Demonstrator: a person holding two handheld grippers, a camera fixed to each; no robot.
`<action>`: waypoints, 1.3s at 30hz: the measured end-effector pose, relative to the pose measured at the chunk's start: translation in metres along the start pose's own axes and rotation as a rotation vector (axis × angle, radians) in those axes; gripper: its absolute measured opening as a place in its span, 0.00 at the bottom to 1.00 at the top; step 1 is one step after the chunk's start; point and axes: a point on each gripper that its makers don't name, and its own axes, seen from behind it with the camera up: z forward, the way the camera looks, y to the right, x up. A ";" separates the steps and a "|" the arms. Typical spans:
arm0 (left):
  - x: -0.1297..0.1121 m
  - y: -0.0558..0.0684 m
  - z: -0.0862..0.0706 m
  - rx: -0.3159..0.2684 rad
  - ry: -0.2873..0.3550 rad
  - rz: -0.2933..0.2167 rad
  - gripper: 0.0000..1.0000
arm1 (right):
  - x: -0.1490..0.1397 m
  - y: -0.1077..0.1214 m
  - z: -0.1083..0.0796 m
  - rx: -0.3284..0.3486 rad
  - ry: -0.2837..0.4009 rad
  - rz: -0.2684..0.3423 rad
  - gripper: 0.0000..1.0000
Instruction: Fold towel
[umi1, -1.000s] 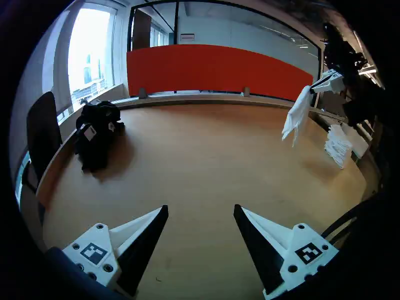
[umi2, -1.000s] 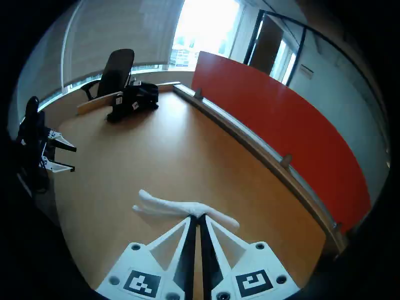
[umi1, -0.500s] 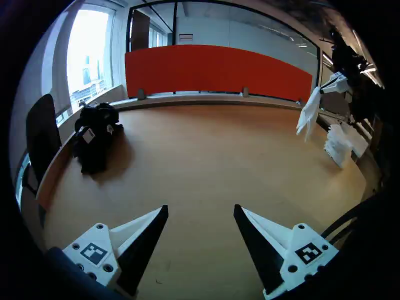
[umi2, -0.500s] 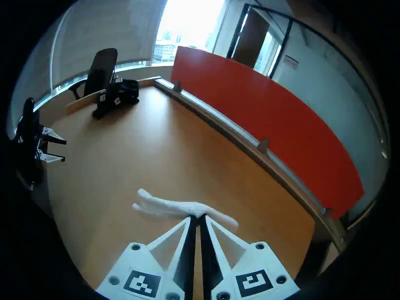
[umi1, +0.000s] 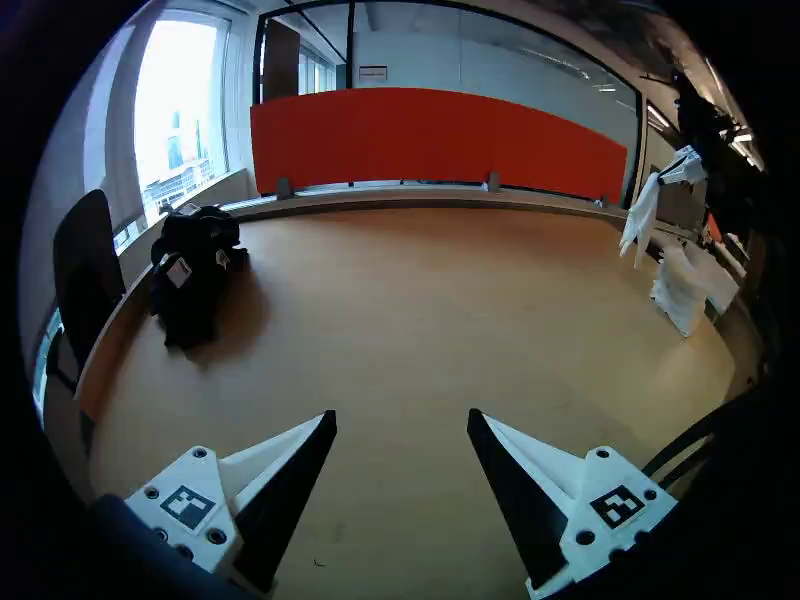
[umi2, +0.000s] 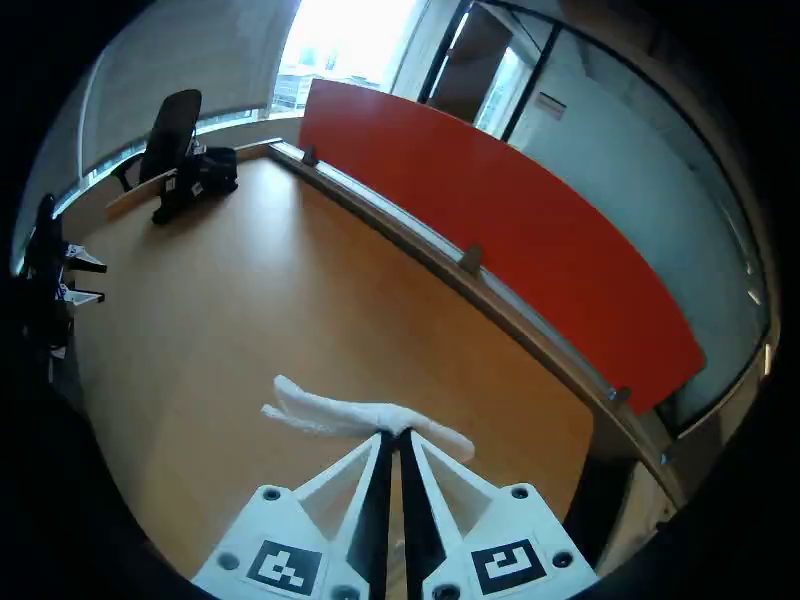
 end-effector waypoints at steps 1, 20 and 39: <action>0.000 0.000 0.000 0.001 -0.001 0.000 0.97 | -0.002 0.005 -0.002 -0.007 -0.004 0.002 0.05; 0.003 0.007 0.001 -0.002 -0.011 0.015 0.98 | -0.043 0.084 -0.032 -0.107 -0.077 0.028 0.05; 0.008 0.016 0.005 -0.013 -0.016 0.030 0.98 | -0.073 0.110 -0.053 -0.147 -0.110 0.068 0.05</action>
